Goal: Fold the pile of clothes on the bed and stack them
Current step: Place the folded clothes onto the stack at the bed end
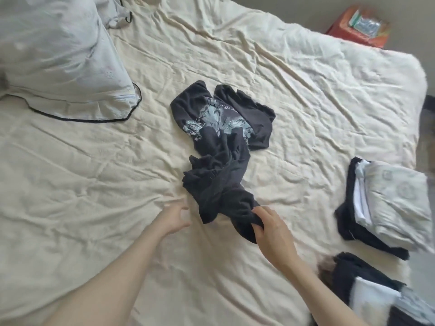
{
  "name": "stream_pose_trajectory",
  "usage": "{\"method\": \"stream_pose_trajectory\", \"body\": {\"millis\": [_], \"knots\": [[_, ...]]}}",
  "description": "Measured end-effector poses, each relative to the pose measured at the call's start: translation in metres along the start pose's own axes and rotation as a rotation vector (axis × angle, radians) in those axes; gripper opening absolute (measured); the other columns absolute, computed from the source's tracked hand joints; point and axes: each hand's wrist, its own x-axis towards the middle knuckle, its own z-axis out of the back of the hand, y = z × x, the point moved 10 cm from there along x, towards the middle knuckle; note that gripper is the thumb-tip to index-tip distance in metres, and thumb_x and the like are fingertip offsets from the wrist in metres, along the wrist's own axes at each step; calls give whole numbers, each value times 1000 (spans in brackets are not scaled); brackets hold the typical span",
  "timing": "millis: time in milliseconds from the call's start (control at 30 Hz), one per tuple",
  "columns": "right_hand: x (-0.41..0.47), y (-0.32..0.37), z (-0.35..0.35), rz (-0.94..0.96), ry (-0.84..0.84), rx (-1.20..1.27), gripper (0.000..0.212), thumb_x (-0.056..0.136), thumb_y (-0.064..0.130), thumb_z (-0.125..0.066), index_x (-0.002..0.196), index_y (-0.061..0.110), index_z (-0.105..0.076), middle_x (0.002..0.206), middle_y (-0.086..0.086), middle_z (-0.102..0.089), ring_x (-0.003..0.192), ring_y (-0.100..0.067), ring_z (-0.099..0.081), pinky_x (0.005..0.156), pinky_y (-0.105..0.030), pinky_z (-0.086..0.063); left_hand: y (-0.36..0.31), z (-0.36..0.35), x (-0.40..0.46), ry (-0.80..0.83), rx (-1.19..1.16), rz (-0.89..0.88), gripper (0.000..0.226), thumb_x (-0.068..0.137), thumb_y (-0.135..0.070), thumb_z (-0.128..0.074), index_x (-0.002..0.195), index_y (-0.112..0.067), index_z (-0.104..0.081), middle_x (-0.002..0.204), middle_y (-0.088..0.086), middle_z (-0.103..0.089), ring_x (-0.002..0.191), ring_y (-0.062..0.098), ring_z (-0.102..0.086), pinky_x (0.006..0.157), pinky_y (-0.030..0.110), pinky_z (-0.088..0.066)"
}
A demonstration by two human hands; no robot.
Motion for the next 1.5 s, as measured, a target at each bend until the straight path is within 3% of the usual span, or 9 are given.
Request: {"method": "stream_pose_trajectory", "body": {"millis": [133,233,367,567,833,1033,1133,1367,1500], "knots": [[-46,26,9,2,54,88,14,87,0,-49,88,7,-62,83,-3,-60,78,-21,-52,67,-28,-40,-24,-13,-77,-18,-301,-115,77,83,-28,-71,147,-21,-28,148,-7,-33,135,15,-35,104,25,-34],[-77,43,20,-1,99,139,16,86,1,-49,90,9,-63,80,-1,-62,75,-18,-53,63,-20,-38,-65,-8,-122,24,-471,-285,79,80,-18,-74,135,-48,-26,125,-44,-32,117,-20,-35,92,3,-31],[-111,70,50,38,100,231,18,87,1,-50,92,12,-63,79,3,-64,75,-13,-56,63,-16,-38,-84,-18,-166,84,-360,-279,62,84,-15,-70,139,-19,-42,129,-13,-50,126,9,-46,105,28,-38],[-154,103,106,116,70,174,21,87,3,-52,91,20,-63,81,8,-63,79,-12,-56,69,-19,-41,-75,-2,-251,-89,-230,-309,6,90,-23,-62,90,-18,-66,98,-4,-66,93,8,-61,80,19,-46],[-190,157,200,239,-90,157,17,88,17,-63,81,2,-62,69,-3,-51,66,-14,-44,54,-18,-29,-93,134,-367,-469,-293,-422,8,94,-5,-52,92,-4,-59,89,10,-63,87,24,-59,84,35,-48],[-230,209,245,405,-187,81,9,87,21,-65,80,16,-63,74,4,-60,69,-10,-53,59,-16,-37,-85,205,-476,-779,-324,-546,24,94,-10,-55,80,-30,-58,80,-12,-63,78,-3,-57,73,13,-41],[-241,229,247,448,-208,-36,10,87,21,-61,84,12,-65,76,-2,-64,74,-22,-57,65,-33,-44,-69,221,-514,-893,-290,-543,23,93,-10,-56,81,-29,-58,79,-15,-62,79,0,-57,70,12,-40],[-247,306,232,575,-275,-109,6,86,19,-59,83,24,-59,66,16,-50,68,-14,-49,55,-27,-34,-13,268,-591,-1168,-287,-491,7,93,-10,-57,94,-9,-64,87,2,-64,83,17,-58,76,25,-41],[-232,337,204,517,-259,-94,5,82,12,-58,78,15,-57,68,4,-54,70,-23,-51,58,-32,-37,43,301,-622,-1310,-288,-407,8,91,-10,-58,95,-9,-66,83,-3,-62,81,16,-55,66,16,-36]]}}
